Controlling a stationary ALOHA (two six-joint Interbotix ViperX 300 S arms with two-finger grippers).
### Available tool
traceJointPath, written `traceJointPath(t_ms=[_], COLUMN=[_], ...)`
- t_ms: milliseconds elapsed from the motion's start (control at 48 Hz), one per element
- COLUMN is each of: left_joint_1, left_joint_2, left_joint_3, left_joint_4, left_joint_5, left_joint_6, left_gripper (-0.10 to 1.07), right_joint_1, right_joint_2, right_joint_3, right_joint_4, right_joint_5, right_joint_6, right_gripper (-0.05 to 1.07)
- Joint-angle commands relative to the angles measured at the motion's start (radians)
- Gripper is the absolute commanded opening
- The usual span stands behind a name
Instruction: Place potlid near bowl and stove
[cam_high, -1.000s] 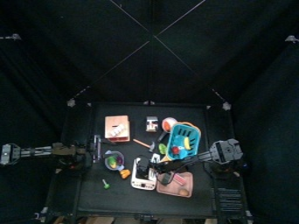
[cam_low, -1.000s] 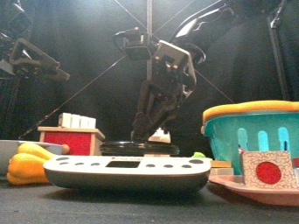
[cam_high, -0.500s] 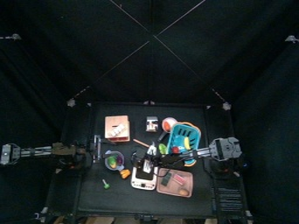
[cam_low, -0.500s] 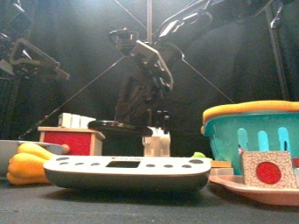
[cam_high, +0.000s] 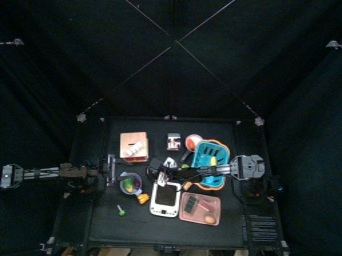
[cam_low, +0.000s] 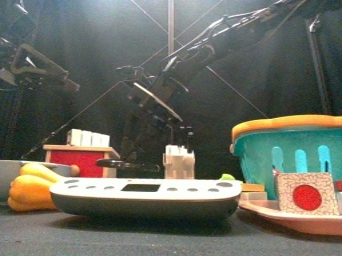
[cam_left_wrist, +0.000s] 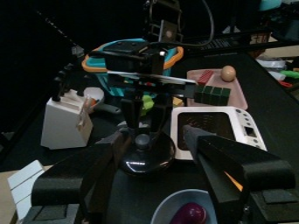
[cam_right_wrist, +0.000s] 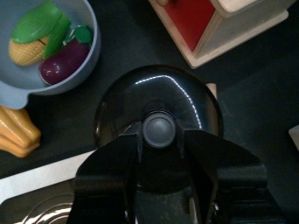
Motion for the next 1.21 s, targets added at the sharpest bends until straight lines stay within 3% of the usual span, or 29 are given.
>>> traceJointPath(t_ms=[0, 812, 1188], left_joint_1=[0.002, 0.002, 0.003], left_joint_2=[0.009, 0.008, 0.009], left_joint_3=[-0.014, -0.014, -0.014], left_joint_4=[-0.002, 0.000, 0.000], left_joint_5=[-0.005, -0.005, -0.005], left_joint_6=[0.000, 0.000, 0.000], left_gripper=[0.93, 0.93, 0.93], right_joint_1=[-0.017, -0.017, -0.018], right_joint_2=[-0.011, 0.089, 0.094], right_joint_3=[-0.040, -0.107, -0.101], right_joint_4=[-0.006, -0.011, 0.003], right_joint_5=[-0.003, -0.020, -0.057], right_joint_6=[0.000, 0.002, 0.002], right_gripper=[0.63, 0.63, 0.65])
